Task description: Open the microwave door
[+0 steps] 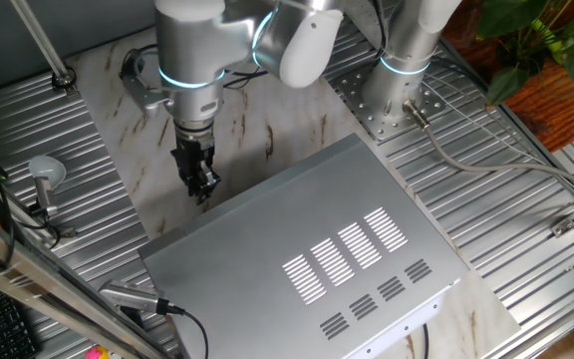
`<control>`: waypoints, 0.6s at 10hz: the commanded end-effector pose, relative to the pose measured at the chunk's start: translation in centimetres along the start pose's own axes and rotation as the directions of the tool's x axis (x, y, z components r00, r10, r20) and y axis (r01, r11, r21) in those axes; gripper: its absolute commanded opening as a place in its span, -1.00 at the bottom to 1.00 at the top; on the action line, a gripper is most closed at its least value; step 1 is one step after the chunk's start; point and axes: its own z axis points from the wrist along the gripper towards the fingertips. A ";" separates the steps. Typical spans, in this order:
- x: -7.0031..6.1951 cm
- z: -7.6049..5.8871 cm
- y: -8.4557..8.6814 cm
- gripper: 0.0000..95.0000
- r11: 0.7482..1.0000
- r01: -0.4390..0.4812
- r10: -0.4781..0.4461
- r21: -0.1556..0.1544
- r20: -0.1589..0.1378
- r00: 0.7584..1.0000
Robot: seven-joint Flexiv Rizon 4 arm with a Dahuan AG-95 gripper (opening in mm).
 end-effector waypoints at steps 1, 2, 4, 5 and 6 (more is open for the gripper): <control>0.4 0.2 0.0 -0.60 1.000 -0.001 0.001 -0.006 0.020 1.000; 0.6 0.2 0.1 -0.60 1.000 -0.002 0.003 -0.013 0.030 1.000; 1.0 0.1 0.1 -0.20 1.000 -0.007 0.008 -0.026 0.042 0.999; 1.2 0.0 0.2 -0.20 1.000 -0.008 0.010 -0.029 0.046 0.999; 1.6 0.0 0.3 -0.20 0.999 -0.014 0.016 -0.037 0.052 0.999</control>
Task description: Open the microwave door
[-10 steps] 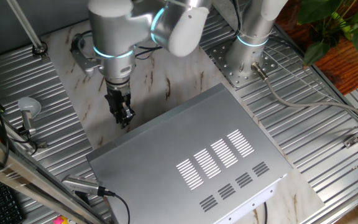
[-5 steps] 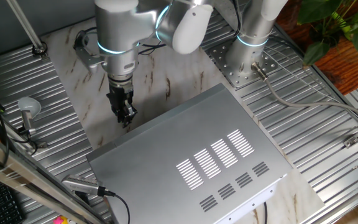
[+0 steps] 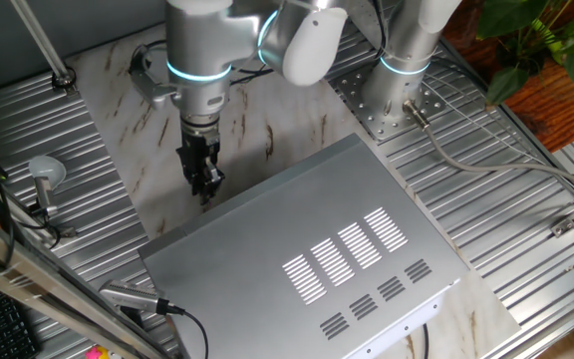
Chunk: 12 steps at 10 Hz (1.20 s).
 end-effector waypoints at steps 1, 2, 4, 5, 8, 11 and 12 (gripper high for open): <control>0.2 0.2 0.2 -0.20 1.000 -0.004 0.004 -0.003 0.007 1.000; 0.2 0.2 0.3 -0.20 1.000 -0.007 0.007 -0.007 0.012 1.000; 0.2 0.3 0.6 -0.20 1.000 -0.015 0.016 -0.018 0.020 1.000; 0.1 0.2 0.8 -0.20 1.000 -0.020 0.020 -0.021 0.023 1.000; -0.1 0.6 1.6 -0.20 0.999 -0.032 0.032 -0.024 0.034 0.999; -0.3 1.0 2.1 -0.20 0.999 -0.031 0.032 -0.021 0.050 0.998; -0.3 1.0 2.1 -0.20 0.999 -0.031 0.032 -0.021 0.055 0.998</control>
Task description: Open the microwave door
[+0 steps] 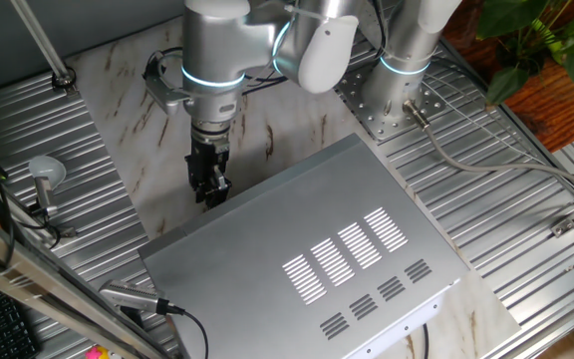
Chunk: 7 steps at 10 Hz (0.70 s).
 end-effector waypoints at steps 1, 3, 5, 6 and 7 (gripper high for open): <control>-0.1 -0.2 0.1 -0.20 1.000 0.000 0.000 -0.005 0.005 1.000; -0.6 0.0 0.5 -0.20 1.000 -0.003 0.003 -0.010 0.006 1.000; -1.0 0.4 1.1 -0.20 1.000 -0.010 0.010 -0.009 0.010 1.000; -1.3 0.4 1.4 -0.20 1.000 -0.015 0.015 -0.009 0.011 1.000; -1.4 0.4 1.4 -0.20 1.000 -0.018 0.018 -0.009 0.011 1.000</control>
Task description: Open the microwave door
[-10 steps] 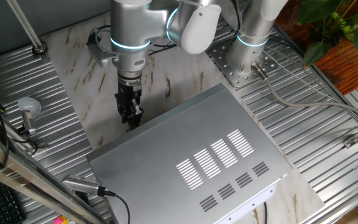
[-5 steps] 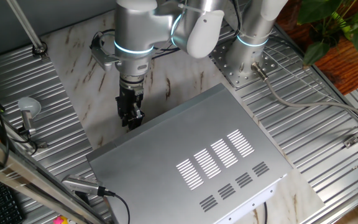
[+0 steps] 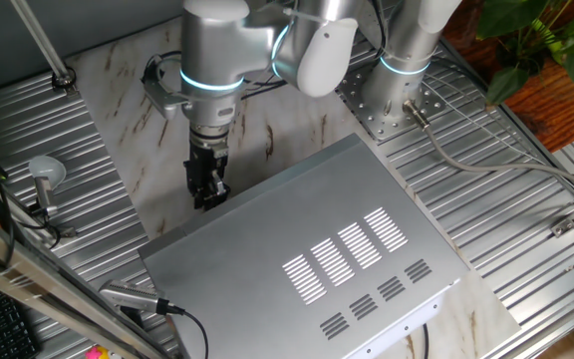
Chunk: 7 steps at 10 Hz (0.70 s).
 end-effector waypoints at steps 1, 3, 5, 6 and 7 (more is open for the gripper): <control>-0.3 -0.1 0.1 -0.20 1.000 -0.011 0.011 -0.001 0.003 1.000; -0.3 0.0 0.3 -0.20 1.000 -0.016 0.016 -0.005 0.008 1.000; -0.3 0.2 0.5 -0.20 1.000 -0.008 0.008 0.019 -0.008 1.000; -0.3 0.2 0.5 -0.20 1.000 -0.007 0.008 0.022 -0.011 1.000; -0.3 0.2 0.5 -0.60 0.999 0.005 -0.004 0.037 -0.013 1.000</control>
